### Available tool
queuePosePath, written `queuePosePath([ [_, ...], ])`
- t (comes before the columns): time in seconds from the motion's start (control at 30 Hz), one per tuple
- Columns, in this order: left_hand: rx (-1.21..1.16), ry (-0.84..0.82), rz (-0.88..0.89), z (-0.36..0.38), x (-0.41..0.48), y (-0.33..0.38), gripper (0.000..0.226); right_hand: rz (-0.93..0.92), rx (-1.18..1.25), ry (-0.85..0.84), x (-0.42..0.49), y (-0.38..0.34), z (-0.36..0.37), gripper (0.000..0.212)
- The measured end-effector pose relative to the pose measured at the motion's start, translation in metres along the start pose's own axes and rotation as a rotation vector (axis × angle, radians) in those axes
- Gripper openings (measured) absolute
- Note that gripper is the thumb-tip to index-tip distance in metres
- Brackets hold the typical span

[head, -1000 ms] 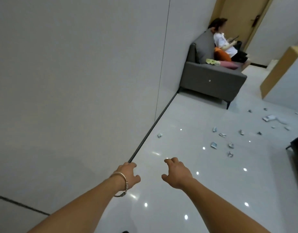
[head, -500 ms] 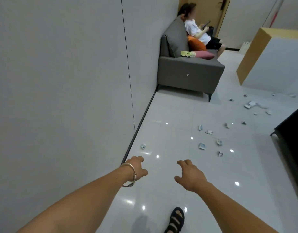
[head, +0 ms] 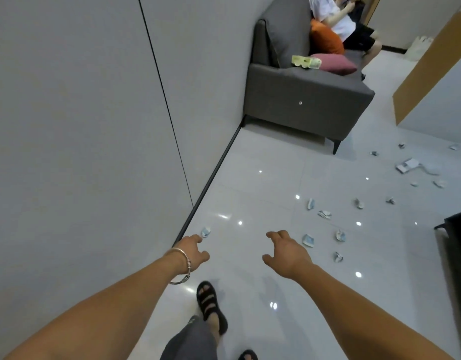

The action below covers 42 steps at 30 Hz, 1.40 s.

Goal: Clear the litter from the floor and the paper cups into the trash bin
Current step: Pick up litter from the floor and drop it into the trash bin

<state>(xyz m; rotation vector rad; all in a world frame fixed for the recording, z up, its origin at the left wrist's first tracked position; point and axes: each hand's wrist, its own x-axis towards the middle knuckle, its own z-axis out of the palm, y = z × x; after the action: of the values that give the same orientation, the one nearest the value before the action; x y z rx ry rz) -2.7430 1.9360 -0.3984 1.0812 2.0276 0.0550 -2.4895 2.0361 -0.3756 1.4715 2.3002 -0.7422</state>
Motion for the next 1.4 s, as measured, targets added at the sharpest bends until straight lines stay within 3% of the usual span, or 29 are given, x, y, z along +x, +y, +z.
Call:
queuePosePath([
  [0.23,-0.118,-0.087,-0.096,-0.011,0.159,0.0,0.061,-0.043,-0.011,-0.115,0.163,-0.01,-0.006,0.065],
  [0.4,-0.18,-0.15,-0.243,0.006,0.266,-0.024,0.057,-0.067,0.001,-0.25,0.3,-0.009,0.033,0.066],
  [0.63,-0.176,-0.146,-0.37,0.078,0.425,-0.085,0.052,-0.172,-0.026,-0.388,0.489,-0.001,0.166,0.067],
  [0.8,-0.228,-0.027,-0.369,0.157,0.547,-0.12,0.051,-0.262,-0.023,-0.409,0.594,0.002,0.302,0.07],
  [1.07,-0.217,-0.009,-0.461,0.254,0.633,-0.201,0.053,-0.489,-0.155,-0.332,0.701,-0.011,0.459,0.087],
  [1.2,-0.226,-0.011,-0.5,0.266,0.633,-0.233,0.051,-0.612,-0.213,-0.272,0.727,-0.024,0.487,0.069],
  [1.3,-0.253,-0.001,-0.508,0.26,0.627,-0.232,0.051,-0.526,-0.13,-0.301,0.716,-0.017,0.486,0.053],
  [1.4,-0.355,0.017,-0.503,0.249,0.624,-0.204,0.053,-0.443,0.002,-0.286,0.686,0.007,0.462,0.05],
])
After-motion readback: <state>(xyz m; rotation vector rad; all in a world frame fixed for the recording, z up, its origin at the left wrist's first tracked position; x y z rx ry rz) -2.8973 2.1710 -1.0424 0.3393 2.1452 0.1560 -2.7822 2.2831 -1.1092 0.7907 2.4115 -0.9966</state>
